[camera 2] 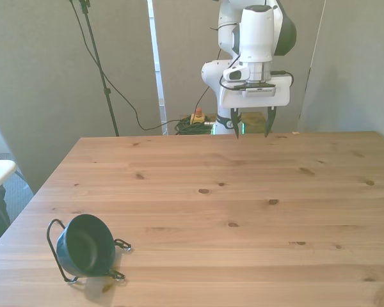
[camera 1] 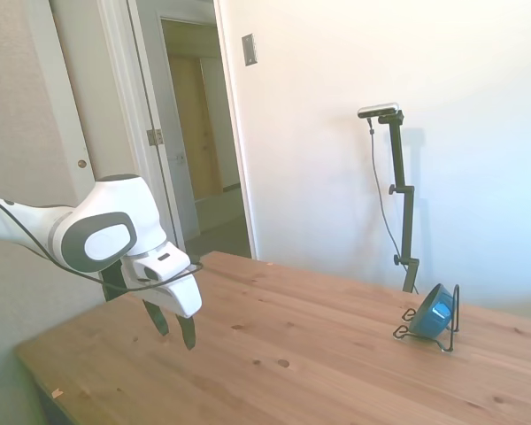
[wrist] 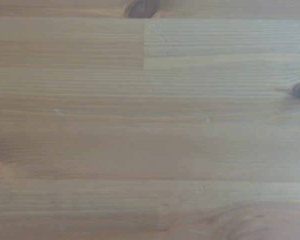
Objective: Unload the bowl
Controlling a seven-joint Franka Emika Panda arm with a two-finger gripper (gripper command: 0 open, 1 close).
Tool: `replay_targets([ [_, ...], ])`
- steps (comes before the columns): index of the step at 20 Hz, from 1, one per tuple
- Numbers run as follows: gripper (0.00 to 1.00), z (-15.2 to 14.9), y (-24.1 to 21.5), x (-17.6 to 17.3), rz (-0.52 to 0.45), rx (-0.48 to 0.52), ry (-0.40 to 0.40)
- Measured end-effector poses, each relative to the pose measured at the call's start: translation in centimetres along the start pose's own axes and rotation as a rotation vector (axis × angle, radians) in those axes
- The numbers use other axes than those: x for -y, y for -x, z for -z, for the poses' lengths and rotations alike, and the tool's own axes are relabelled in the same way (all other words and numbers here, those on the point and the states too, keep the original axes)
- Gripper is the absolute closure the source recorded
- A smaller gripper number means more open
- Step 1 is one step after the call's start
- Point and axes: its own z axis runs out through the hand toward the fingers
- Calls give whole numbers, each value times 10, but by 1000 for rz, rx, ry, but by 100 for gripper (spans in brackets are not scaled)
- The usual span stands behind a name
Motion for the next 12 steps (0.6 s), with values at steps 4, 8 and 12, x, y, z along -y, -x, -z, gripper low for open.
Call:
replay_targets([
  [4, 0, 1, -6, 2, -6, 4, -17],
  [8, 0, 11, -47, 23, -81, -63, -49],
  [12, 0, 15, -113, 40, -171, -127, -45],
])
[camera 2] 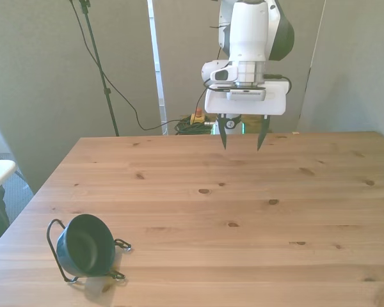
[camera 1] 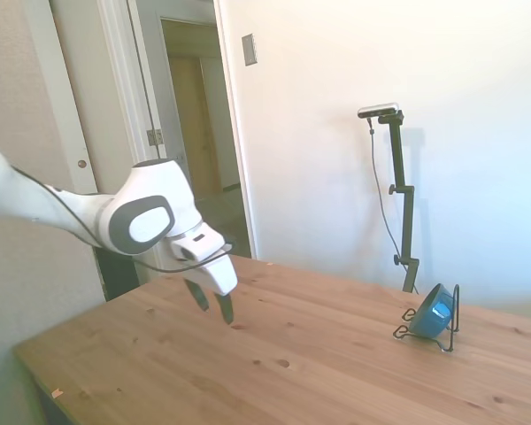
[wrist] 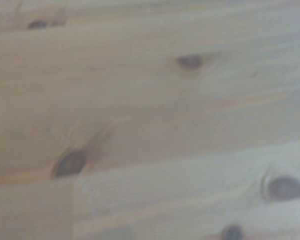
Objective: Unload the bowl
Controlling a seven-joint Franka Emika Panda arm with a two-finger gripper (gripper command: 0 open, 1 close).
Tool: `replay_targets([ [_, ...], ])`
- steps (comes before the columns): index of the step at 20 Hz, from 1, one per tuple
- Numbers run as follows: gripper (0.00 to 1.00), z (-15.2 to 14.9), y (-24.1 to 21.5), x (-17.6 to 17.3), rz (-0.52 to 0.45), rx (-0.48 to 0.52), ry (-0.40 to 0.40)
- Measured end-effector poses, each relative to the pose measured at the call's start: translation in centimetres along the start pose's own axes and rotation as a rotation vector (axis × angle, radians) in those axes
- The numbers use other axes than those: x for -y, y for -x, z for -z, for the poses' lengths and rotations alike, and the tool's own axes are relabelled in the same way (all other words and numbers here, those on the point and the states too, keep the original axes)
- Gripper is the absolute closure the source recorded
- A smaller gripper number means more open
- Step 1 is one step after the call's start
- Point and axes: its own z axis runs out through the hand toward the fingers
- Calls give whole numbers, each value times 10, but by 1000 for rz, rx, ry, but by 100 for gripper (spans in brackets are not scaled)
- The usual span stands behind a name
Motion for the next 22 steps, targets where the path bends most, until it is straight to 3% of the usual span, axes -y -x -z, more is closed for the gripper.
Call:
replay_targets([
  [6, 0, -3, -79, 38, -125, -145, 21],
  [10, 0, -21, -131, 71, -210, -223, 40],
  [14, 0, -23, -152, 75, -236, -242, 66],
  [22, 0, -61, -238, 71, -321, -368, 172],
])
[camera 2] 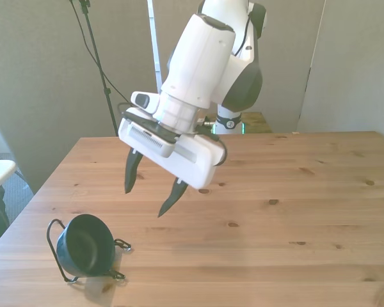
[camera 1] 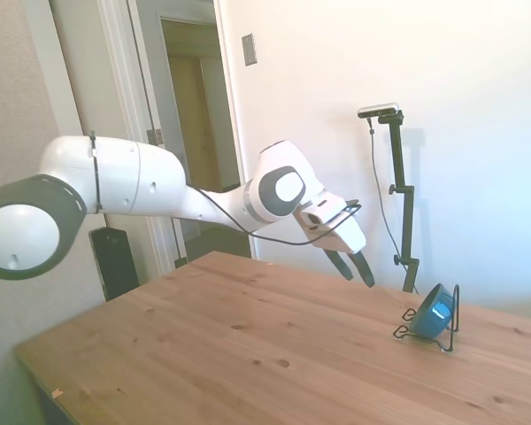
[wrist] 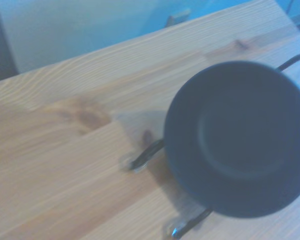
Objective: Unload the bowl
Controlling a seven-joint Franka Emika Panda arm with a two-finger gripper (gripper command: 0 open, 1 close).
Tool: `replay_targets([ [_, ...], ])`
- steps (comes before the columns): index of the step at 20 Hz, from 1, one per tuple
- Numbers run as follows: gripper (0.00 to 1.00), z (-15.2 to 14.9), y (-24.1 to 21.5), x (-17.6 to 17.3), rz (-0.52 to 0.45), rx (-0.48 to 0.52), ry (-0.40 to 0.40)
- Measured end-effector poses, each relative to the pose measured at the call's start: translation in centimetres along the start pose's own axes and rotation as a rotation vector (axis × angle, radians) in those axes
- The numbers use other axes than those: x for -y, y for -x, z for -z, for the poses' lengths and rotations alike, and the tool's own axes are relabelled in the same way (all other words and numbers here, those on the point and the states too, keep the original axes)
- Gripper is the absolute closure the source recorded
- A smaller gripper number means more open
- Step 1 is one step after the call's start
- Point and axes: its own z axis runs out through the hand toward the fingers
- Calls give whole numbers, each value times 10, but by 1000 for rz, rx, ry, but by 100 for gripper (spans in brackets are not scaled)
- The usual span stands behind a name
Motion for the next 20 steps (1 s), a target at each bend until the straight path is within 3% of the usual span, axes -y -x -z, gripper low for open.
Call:
replay_targets([
  [8, 0, -43, -36, 19, -41, -106, 65],
  [20, 0, -75, -63, 3, -76, -127, 105],
])
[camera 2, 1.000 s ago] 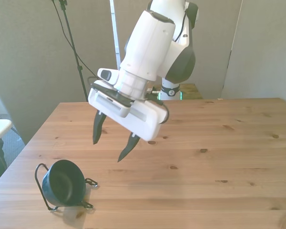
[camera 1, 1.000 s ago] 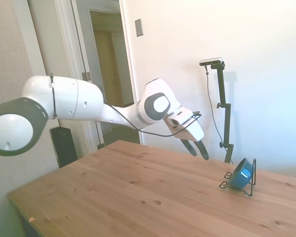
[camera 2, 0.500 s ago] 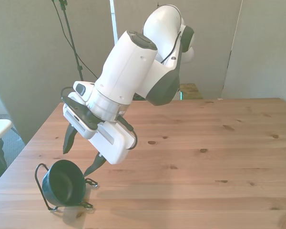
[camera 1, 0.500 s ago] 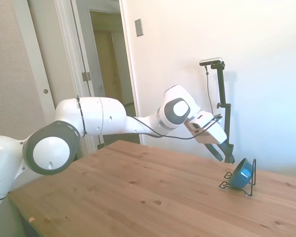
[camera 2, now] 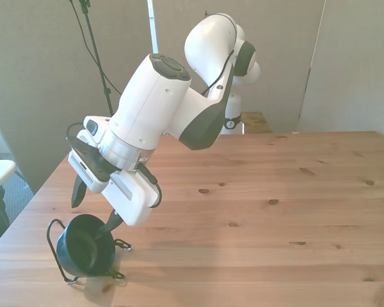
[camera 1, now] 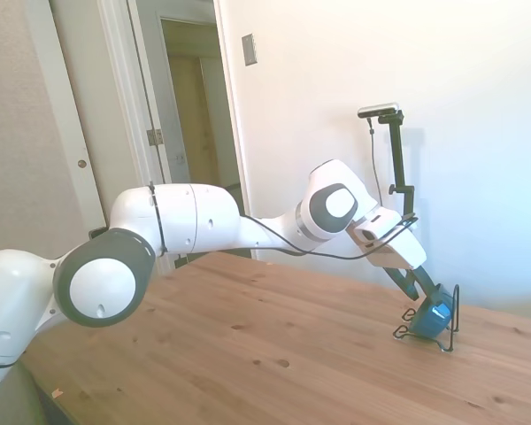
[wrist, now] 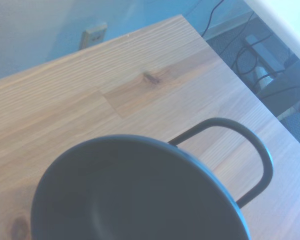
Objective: Unload the bowl
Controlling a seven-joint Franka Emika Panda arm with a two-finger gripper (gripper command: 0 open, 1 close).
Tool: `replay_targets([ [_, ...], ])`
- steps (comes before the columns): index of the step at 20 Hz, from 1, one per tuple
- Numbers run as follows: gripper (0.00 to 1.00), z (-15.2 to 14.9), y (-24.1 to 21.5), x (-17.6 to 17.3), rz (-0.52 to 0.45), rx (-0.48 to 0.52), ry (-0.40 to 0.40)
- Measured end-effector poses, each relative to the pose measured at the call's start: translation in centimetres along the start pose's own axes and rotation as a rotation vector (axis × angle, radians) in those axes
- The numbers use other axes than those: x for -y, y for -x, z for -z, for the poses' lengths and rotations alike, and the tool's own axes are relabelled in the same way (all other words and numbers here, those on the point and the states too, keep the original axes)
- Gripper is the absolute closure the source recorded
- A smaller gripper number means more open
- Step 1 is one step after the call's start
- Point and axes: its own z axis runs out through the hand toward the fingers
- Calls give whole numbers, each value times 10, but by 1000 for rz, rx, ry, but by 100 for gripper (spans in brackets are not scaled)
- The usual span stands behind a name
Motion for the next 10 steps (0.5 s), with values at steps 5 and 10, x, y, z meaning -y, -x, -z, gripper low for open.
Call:
replay_targets([
  [5, 100, -10, -5, -4, -8, -2, 11],
  [10, 100, -10, -5, -3, -7, -3, 10],
])
